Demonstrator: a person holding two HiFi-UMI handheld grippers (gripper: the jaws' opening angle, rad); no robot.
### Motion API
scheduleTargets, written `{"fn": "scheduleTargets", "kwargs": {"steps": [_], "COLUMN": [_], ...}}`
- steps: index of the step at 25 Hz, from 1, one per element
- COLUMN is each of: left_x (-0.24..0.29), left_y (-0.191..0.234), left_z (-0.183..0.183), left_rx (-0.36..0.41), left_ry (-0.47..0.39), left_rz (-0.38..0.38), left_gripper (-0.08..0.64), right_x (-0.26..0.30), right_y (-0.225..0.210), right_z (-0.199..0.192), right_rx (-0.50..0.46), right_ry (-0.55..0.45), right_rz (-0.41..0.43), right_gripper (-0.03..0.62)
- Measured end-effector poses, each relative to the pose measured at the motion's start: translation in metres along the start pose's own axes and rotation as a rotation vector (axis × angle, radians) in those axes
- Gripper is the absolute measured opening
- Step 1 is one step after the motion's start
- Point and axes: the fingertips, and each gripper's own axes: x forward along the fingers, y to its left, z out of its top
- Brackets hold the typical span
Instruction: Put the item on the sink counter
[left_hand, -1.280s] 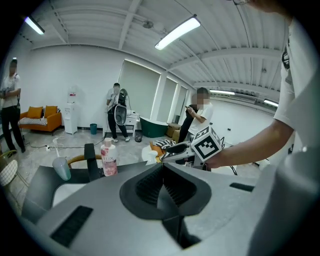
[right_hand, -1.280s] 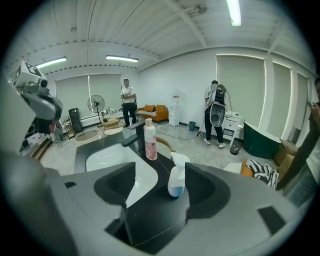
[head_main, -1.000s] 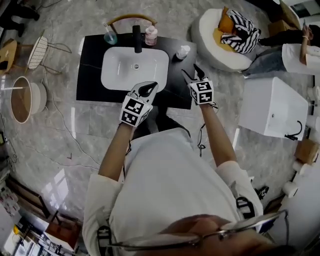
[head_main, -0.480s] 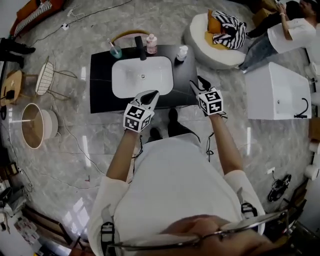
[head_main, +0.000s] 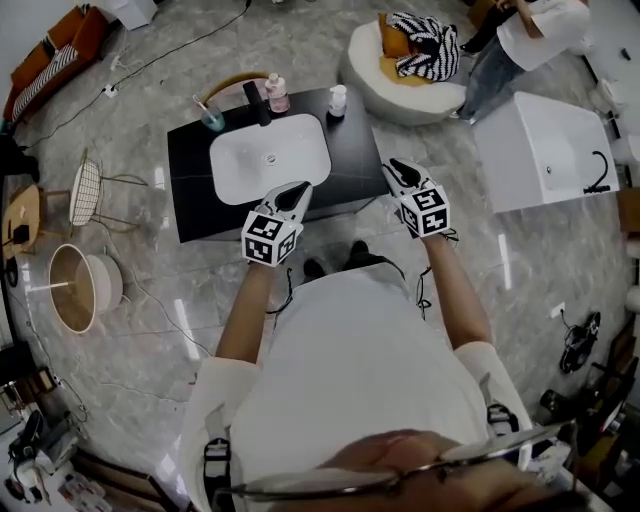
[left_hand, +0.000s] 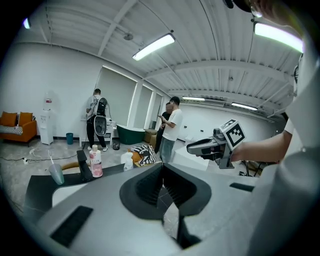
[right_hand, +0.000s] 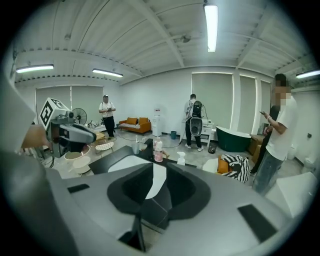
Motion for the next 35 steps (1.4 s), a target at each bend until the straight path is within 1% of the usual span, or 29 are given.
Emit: {"fn": "scheduleTargets", "kwargs": {"steps": [6, 9, 12, 15, 19, 25, 30, 35], "left_x": [0.015, 0.022, 0.027, 0.029, 0.031, 0.036, 0.039, 0.040], "left_y": [-0.016, -0.022, -0.032, -0.045, -0.057, -0.059, -0.059, -0.057], "left_z": [0.019, 0.026, 0.034, 0.042, 0.045, 0.048, 0.050, 0.057], "left_rx": [0.005, 0.013, 0.003, 0.000, 0.005, -0.004, -0.014, -0.013], "left_ry": [-0.021, -0.024, -0.039, -0.060, -0.067, -0.070, -0.075, -0.085], "left_rz": [0.008, 0.014, 0.022, 0.027, 0.036, 0.062, 0.075, 0.081], "left_gripper": [0.005, 0.005, 0.005, 0.005, 0.005, 0.005, 0.005, 0.005], "right_x": [-0.022, -0.031, -0.044, -0.056, -0.067, -0.072, -0.072, -0.069], "right_y": [-0.019, -0.027, -0.032, -0.035, -0.041, -0.051, -0.056, -0.058], "right_z": [0.004, 0.008, 0.014, 0.019, 0.024, 0.031, 0.028, 0.032], "right_rx": [0.013, 0.021, 0.023, 0.014, 0.011, 0.020, 0.040, 0.031], "right_ry": [-0.035, -0.048, -0.063, -0.075, -0.109, -0.138, -0.138, -0.140], "right_rz": [0.019, 0.029, 0.055, 0.087, 0.112, 0.133, 0.148, 0.158], "right_gripper": [0.037, 0.027, 0.017, 0.011, 0.008, 0.006, 0.006, 0.006]}}
